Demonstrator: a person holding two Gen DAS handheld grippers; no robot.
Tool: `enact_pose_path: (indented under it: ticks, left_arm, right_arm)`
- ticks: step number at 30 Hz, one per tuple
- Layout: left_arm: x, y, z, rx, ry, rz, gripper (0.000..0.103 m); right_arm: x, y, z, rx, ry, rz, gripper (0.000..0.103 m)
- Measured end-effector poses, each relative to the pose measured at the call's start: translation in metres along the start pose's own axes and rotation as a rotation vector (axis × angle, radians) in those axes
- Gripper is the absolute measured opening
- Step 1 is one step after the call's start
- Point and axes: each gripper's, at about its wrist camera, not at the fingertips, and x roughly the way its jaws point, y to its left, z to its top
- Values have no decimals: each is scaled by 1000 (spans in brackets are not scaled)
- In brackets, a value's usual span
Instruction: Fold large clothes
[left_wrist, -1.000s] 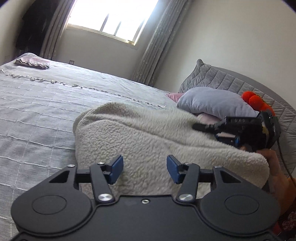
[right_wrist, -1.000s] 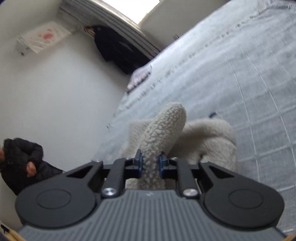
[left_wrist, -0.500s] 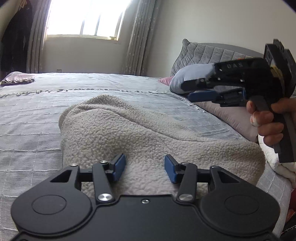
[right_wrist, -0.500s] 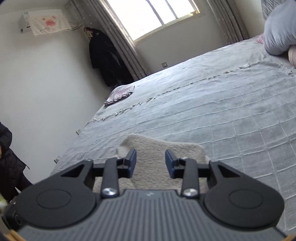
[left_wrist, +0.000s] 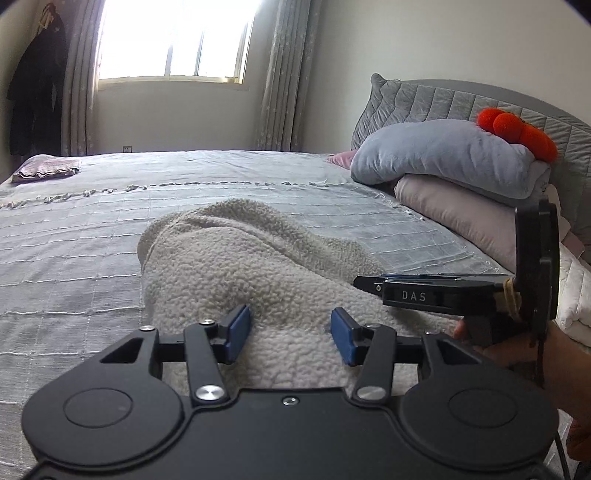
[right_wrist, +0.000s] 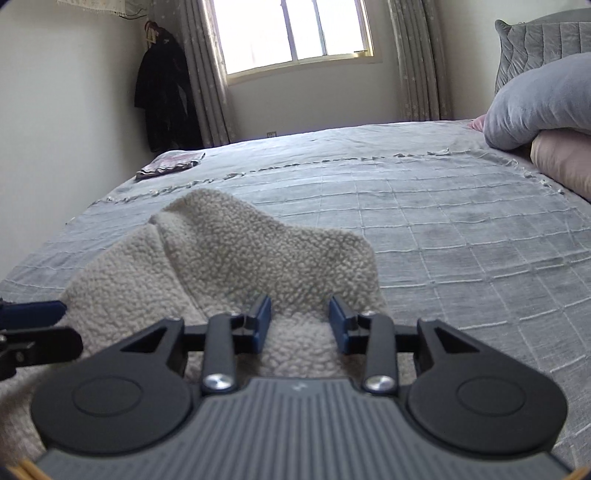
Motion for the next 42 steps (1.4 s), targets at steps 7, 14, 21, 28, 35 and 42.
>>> enact_pose_path:
  ticks: [7, 14, 21, 28, 35, 42]
  left_arm:
    - [-10, -1, -7, -68, -44, 28, 49]
    - [-48, -26, -20, 7, -31, 90, 49]
    - [-82, -37, -34, -22, 23, 124, 54]
    - [-101, -45, -53, -164, 156, 192, 70]
    - [-123, -66, -58, -239, 219, 392, 98]
    - [-145, -83, -60, -229, 201, 525, 103]
  right_arm:
    - [-3, 10, -1, -31, -7, -24, 35]
    - [-51, 12, -10, -86, -16, -22, 43]
    - [-103, -16, -20, -45, 40, -33, 51]
    - [-149, -19, -36, -57, 119, -76, 64]
    - [-201, 0, -49, -43, 91, -134, 94]
    - [-229, 28, -66, -42, 93, -263, 103]
